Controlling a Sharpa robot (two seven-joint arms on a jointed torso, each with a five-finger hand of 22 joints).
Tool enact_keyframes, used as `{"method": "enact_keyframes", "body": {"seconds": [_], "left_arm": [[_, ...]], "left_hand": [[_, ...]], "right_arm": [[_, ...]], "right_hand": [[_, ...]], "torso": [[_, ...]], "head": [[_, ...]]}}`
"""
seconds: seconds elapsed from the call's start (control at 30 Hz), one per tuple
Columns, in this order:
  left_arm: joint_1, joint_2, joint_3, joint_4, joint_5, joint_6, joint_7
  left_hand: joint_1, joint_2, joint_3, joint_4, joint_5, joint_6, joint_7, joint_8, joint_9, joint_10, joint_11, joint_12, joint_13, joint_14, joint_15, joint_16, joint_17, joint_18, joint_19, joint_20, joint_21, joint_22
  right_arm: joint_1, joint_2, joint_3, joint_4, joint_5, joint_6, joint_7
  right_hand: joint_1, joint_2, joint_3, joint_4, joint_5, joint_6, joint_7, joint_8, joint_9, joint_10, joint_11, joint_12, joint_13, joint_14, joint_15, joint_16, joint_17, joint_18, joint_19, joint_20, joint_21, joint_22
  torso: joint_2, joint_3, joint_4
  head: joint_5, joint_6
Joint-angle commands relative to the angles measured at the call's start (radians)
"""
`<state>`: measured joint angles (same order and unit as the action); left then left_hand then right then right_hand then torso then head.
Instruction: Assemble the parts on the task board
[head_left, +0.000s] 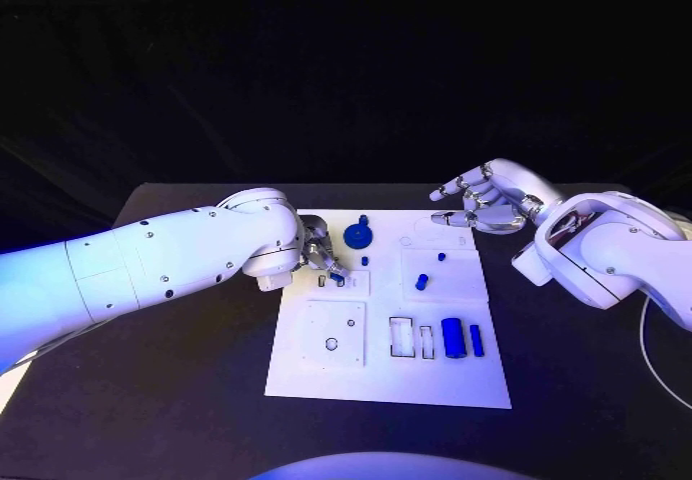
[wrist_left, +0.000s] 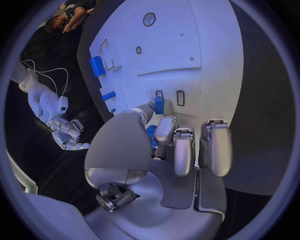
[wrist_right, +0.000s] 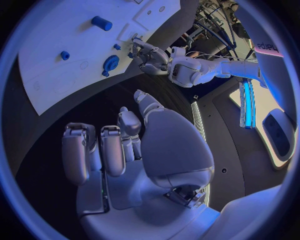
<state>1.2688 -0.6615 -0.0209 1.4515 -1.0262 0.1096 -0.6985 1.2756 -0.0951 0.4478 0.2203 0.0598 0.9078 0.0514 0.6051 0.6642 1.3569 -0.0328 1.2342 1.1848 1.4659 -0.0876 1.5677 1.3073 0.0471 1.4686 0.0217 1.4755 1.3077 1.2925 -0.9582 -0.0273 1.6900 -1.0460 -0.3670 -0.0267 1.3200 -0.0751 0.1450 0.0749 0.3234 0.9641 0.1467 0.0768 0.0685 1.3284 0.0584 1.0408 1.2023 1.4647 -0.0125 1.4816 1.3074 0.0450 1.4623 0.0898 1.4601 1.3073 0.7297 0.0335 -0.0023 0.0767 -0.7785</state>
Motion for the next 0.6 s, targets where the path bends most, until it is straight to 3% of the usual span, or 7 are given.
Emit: {"method": "enact_keyframes", "body": {"seconds": [0.03, 0.6], "left_arm": [[-0.004, 0.006, -0.001, -0.001, -0.020, 0.013, -0.099], [-0.012, 0.005, -0.002, 0.002, -0.022, 0.084, -0.122]], "left_hand": [[-0.007, 0.005, 0.139, -0.132, 0.000, 0.003, -0.011, 0.007, 0.002, 0.004, 0.003, -0.004, 0.000, 0.105, 0.003, 0.003, 0.263, -0.012, 0.032, 0.004, 0.002, 0.115], [-0.016, -0.002, 0.160, -0.141, 0.000, 0.004, -0.013, 0.015, 0.011, 0.004, 0.002, -0.006, -0.003, 0.105, 0.002, 0.003, 0.263, -0.013, 0.034, 0.003, 0.005, 0.120]], "right_arm": [[-0.001, 0.001, 0.000, 0.001, 0.000, 0.012, 0.012], [-0.002, 0.000, 0.000, 0.000, 0.001, 0.017, 0.013]], "right_hand": [[-0.009, 0.000, 0.001, 0.005, 0.004, 0.008, -0.001, -0.005, -0.001, -0.004, -0.003, -0.002, -0.002, 0.066, -0.008, -0.006, 0.083, 0.005, -0.003, -0.005, -0.003, 0.028], [-0.009, 0.000, 0.001, 0.005, 0.004, 0.008, -0.001, -0.005, -0.001, -0.004, -0.003, -0.002, -0.002, 0.066, -0.008, -0.006, 0.083, 0.005, -0.003, -0.005, -0.003, 0.028]], "torso": [[0.001, -0.0001, -0.0004], [0.000, 0.0005, -0.0001]], "head": [[0.000, -0.005], [0.001, -0.011]]}}
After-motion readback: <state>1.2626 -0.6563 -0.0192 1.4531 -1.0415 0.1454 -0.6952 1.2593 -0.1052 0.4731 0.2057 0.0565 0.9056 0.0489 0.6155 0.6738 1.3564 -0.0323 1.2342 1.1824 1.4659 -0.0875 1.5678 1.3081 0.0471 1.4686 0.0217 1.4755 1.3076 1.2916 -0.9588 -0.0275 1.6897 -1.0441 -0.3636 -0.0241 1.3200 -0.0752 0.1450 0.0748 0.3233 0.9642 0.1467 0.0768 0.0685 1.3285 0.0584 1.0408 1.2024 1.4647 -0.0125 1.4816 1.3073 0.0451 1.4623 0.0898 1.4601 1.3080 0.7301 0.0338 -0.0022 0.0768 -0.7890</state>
